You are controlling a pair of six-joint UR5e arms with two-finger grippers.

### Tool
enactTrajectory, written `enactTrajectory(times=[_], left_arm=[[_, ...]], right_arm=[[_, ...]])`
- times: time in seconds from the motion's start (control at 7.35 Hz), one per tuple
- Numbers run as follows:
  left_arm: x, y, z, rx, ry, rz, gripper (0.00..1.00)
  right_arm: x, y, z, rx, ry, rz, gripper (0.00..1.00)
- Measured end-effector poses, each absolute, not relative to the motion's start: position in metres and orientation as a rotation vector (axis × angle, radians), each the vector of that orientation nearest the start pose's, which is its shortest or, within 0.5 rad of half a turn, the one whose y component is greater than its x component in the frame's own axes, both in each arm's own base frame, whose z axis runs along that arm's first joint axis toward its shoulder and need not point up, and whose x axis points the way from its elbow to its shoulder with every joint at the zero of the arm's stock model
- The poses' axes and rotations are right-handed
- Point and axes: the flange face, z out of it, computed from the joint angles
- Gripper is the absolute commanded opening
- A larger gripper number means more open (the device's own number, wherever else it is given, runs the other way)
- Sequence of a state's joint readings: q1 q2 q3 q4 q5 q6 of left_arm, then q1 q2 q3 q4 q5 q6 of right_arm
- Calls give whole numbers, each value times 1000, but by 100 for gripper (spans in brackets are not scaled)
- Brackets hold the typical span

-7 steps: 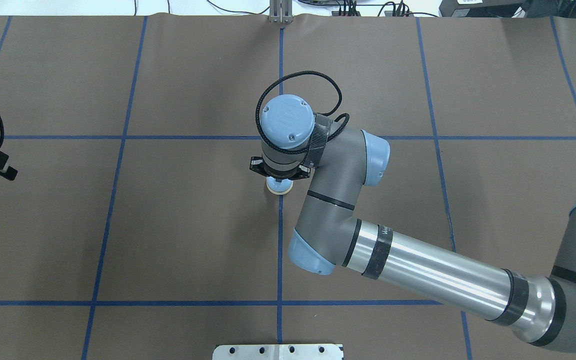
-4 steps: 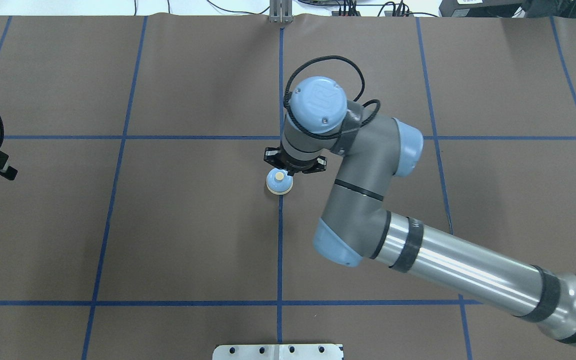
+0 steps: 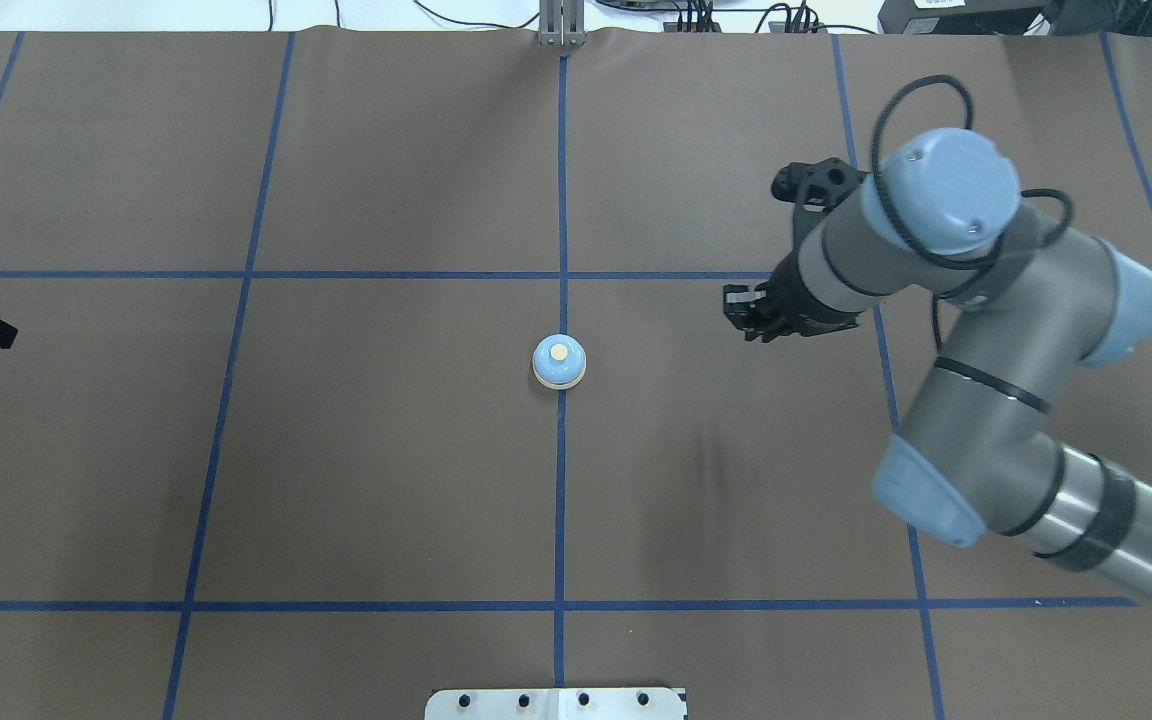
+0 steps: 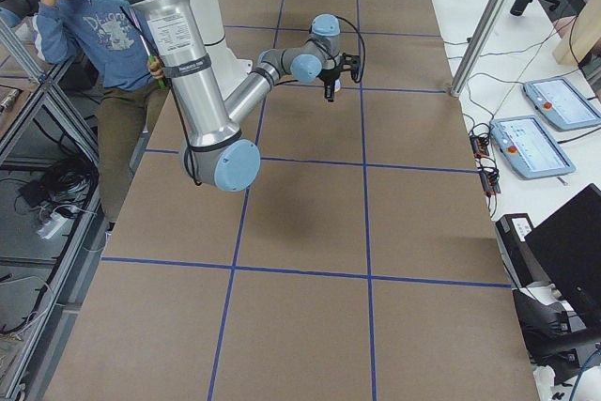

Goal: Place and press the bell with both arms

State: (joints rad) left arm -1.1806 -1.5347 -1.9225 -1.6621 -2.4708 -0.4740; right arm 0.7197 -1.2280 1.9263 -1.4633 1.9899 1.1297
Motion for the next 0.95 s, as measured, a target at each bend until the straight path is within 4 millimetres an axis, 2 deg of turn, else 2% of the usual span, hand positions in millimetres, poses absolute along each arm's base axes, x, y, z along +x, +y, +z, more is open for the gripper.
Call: enactTrajectory(times=[0.27,0.54,0.68,0.82,0.95], left_arm=[[95,-454,502,30,941,138,100],[45,-439,542,103,867,194,100],[19,-430,559,127,837,200,100],[0,-425,575,132,822,189,100],[-13,-424,593,127,815,182,100]], right_arm=[[-265,-457,366,112,-852,4,100],[-153,-457,441,134,-819,-96,100],[-96,-447,481,149,-801,-142,100],[-50,-436,515,158,-794,-166,100],[-15,-422,543,163,-796,-177,100]])
